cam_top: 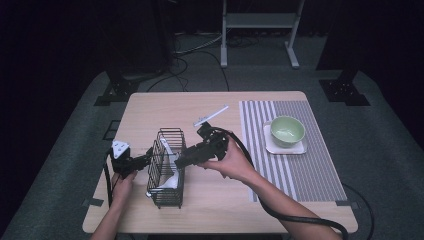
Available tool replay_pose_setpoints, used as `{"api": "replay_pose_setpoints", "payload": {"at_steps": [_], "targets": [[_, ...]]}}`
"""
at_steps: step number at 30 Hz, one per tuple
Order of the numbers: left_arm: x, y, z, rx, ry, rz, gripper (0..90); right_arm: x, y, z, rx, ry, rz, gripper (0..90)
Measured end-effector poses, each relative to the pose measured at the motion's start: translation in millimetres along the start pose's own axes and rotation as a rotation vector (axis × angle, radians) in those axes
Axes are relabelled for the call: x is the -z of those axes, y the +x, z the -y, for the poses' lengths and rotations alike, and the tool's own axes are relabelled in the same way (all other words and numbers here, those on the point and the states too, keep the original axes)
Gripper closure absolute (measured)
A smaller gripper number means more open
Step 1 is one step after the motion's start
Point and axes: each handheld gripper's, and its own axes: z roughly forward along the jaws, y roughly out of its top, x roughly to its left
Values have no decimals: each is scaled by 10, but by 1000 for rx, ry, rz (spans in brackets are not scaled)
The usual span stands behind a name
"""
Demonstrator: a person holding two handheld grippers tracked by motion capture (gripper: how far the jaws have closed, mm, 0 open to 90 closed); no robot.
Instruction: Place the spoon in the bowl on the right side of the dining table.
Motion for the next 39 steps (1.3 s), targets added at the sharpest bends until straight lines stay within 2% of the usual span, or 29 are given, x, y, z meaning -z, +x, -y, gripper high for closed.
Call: {"api": "replay_pose_setpoints", "payload": {"at_steps": [15,23,28,34,39], "targets": [[3,-3,0,-4,1,0,16,-115,-56,-61,-39,35,35,445],[2,-1,0,-3,0,1,16,-154,-108,-90,-60,58,78,592],[2,0,0,-2,0,1,16,-162,-111,-108,-79,62,87,636],[2,-2,0,-3,1,0,16,-196,-77,-129,-68,76,122,692],[2,-2,0,-3,1,0,16,-226,-69,-136,-64,91,148,785]]}}
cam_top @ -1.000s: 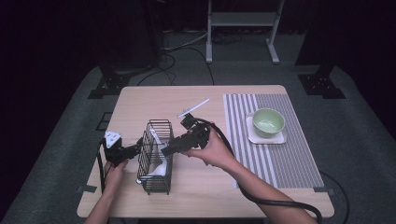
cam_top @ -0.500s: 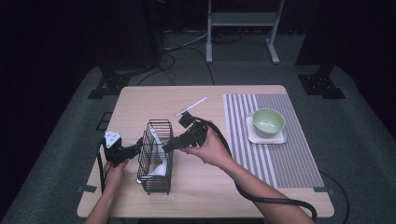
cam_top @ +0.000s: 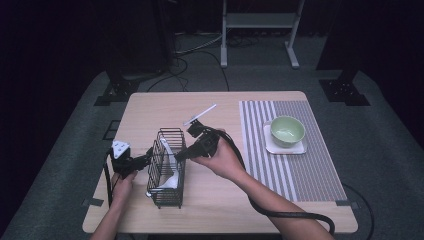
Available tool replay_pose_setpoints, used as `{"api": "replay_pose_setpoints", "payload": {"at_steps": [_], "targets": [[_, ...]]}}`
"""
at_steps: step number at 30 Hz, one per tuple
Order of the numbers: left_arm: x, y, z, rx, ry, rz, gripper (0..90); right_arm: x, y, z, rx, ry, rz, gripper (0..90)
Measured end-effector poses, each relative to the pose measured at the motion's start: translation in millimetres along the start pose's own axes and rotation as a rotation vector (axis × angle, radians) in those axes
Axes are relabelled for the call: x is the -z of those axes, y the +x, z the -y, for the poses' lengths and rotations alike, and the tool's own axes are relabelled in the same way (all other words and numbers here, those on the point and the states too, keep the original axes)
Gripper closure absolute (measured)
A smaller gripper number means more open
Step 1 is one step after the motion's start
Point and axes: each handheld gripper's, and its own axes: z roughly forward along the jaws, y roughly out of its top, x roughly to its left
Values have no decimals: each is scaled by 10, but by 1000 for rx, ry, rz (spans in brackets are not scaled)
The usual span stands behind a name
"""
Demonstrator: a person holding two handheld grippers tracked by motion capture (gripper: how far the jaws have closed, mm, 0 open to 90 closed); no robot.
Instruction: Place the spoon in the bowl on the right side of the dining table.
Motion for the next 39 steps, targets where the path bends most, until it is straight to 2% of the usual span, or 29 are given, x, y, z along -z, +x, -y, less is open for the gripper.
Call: {"api": "replay_pose_setpoints", "payload": {"at_steps": [1,3,12,20,39], "targets": [[0,0,0,0,0,0,16,0,0,0,0,0,0,785],[0,1,0,0,0,0,16,0,6,-6,3,1,-4,842],[0,0,0,1,0,0,16,8,40,-12,21,-5,19,853],[0,1,0,1,0,0,16,66,48,-20,13,-17,5,856],[-1,-4,1,2,-3,-1,16,283,46,-43,-28,-92,-48,856]]}}
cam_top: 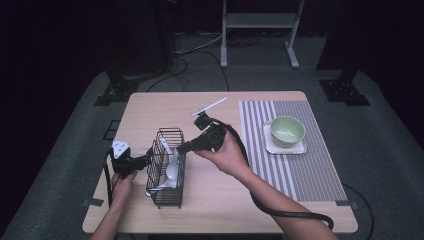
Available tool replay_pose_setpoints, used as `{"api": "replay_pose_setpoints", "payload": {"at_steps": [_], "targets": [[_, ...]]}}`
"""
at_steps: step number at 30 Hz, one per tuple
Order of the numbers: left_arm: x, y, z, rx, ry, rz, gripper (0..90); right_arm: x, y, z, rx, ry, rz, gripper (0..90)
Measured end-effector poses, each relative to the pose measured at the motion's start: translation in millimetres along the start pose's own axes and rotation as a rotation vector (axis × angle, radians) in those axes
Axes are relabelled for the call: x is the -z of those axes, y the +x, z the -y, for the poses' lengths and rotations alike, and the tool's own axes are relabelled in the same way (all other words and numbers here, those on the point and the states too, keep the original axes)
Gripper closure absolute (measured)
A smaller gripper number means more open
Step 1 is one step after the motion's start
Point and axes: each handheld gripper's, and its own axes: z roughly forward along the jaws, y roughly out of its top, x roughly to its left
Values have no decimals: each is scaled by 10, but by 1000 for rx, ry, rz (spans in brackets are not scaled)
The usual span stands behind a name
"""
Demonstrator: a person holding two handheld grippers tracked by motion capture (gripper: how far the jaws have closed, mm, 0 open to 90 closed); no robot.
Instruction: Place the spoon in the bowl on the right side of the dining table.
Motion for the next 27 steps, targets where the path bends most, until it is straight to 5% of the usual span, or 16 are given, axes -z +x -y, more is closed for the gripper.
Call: {"api": "replay_pose_setpoints", "payload": {"at_steps": [27], "targets": [[0,1,1,1,-3,1,16,248,-18,-41,-59,-94,-87,856]]}}
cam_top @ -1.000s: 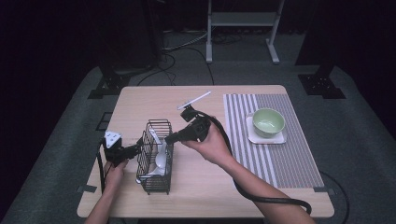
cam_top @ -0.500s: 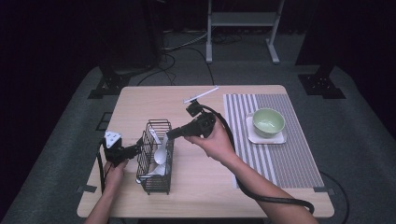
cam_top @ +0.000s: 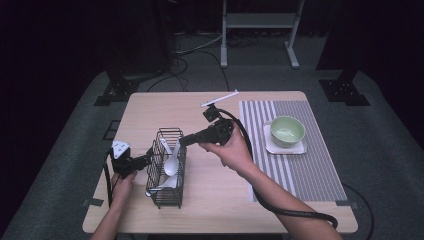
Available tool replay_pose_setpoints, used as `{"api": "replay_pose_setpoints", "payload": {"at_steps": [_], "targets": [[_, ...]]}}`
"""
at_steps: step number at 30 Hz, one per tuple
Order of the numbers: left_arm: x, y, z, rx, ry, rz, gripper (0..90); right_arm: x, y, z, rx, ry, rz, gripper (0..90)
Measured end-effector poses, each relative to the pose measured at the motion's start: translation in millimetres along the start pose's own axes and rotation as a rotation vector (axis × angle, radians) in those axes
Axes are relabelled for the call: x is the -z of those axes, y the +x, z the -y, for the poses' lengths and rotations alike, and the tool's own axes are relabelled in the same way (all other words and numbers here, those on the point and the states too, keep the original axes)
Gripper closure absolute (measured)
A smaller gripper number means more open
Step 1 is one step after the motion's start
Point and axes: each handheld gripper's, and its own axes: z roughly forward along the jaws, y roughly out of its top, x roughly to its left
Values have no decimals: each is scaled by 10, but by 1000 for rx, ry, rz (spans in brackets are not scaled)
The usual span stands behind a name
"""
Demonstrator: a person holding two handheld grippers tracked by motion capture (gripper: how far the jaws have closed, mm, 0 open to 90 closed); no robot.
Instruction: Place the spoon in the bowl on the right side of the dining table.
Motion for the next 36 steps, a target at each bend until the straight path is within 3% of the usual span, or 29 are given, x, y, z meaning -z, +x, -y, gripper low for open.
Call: {"api": "replay_pose_setpoints", "payload": {"at_steps": [18,31,36], "targets": [[1,-3,-1,-2,2,-2,16,257,13,-36,-40,-66,-51,857],[1,-5,-1,-4,3,-4,16,521,0,20,-59,-96,-40,857],[0,-3,-1,-3,3,-4,16,683,-64,103,-79,-112,-25,857]]}}
